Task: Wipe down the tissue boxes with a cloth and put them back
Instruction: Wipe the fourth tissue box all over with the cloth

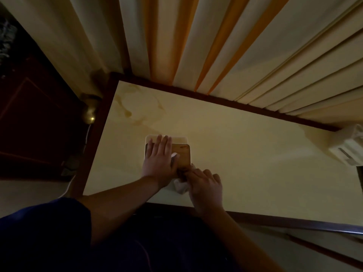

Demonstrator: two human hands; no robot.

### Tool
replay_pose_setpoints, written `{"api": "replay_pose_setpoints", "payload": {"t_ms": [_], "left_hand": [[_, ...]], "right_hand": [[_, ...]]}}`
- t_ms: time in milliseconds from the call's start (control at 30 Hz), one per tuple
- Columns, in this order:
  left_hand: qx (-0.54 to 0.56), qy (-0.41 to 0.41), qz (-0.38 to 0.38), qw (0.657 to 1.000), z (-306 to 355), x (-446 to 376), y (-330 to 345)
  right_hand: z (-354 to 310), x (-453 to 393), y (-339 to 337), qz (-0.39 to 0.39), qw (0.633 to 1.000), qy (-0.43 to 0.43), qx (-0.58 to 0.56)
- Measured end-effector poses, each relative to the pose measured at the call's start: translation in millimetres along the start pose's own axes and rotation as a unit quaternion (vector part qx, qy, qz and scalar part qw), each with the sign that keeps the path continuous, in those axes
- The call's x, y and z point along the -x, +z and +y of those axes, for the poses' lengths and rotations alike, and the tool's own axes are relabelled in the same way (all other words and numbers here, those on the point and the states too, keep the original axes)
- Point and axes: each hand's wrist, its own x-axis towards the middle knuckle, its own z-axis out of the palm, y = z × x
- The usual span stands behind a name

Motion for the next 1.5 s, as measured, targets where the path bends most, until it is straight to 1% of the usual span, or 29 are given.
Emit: {"api": "replay_pose_setpoints", "payload": {"t_ms": [100, 167, 300, 367, 433, 600, 733, 900, 1033, 1133, 1167, 1267, 1333, 1400, 1500], "left_hand": [[0.009, -0.002, 0.008, 1.000, 0.4, -1.1, 1.4], [0.010, -0.004, 0.012, 1.000, 0.5, -1.7, 2.6], [-0.006, 0.009, 0.041, 0.999, 0.2, -2.5, 5.3], [-0.019, 0.019, 0.053, 0.998, -1.2, -3.3, 6.9], [-0.019, 0.020, 0.052, 0.998, -0.2, -2.5, 5.6], [-0.033, 0.017, 0.015, 0.999, 2.0, 1.5, 1.4], [-0.041, 0.015, 0.016, 0.999, -1.6, -0.4, 6.0], [-0.019, 0.005, 0.024, 1.000, 2.5, -0.8, 5.1], [-0.031, 0.006, 0.013, 0.999, 2.2, -2.3, 3.9], [-0.038, 0.010, 0.009, 0.999, 0.2, -1.6, 5.3], [-0.039, 0.012, 0.011, 0.999, -0.2, -1.5, 5.9], [-0.046, 0.025, 0.026, 0.998, -0.2, -3.2, 6.1], [-0.045, 0.032, 0.041, 0.998, -0.5, -4.8, 5.8], [-0.039, 0.025, 0.052, 0.998, -0.1, -4.2, 5.1], [-0.045, 0.009, 0.032, 0.998, 2.8, -0.5, 3.8]], "right_hand": [[-2.6, -15.5, -2.6, 0.011, 1.000, 0.024, 0.007], [-5.4, -34.1, -2.8, -0.005, 0.999, 0.037, 0.019], [-3.3, -82.8, 1.1, 0.037, 0.997, 0.057, 0.039], [-0.1, -96.5, 4.3, 0.035, 0.997, 0.055, 0.036], [0.4, -96.1, 6.7, 0.030, 0.998, 0.057, 0.020], [-3.0, -71.0, 8.7, 0.052, 0.996, 0.065, -0.001], [0.3, -36.3, 8.3, 0.016, 0.999, 0.045, 0.004], [-1.6, -1.5, 3.7, 0.003, 0.999, 0.036, -0.012], [-5.8, -14.5, -8.1, 0.000, 0.998, 0.052, -0.031], [-5.7, -42.3, -15.0, -0.045, 0.997, 0.059, -0.015], [-4.6, -53.7, -14.8, -0.048, 0.996, 0.066, -0.017], [-0.5, -88.0, -12.6, -0.021, 0.996, 0.079, -0.019], [0.9, -101.7, -9.1, -0.029, 0.997, 0.071, -0.014], [-0.5, -100.6, -4.4, -0.019, 0.997, 0.067, -0.024], [-2.2, -79.0, 4.2, 0.027, 0.997, 0.059, -0.027]]}}
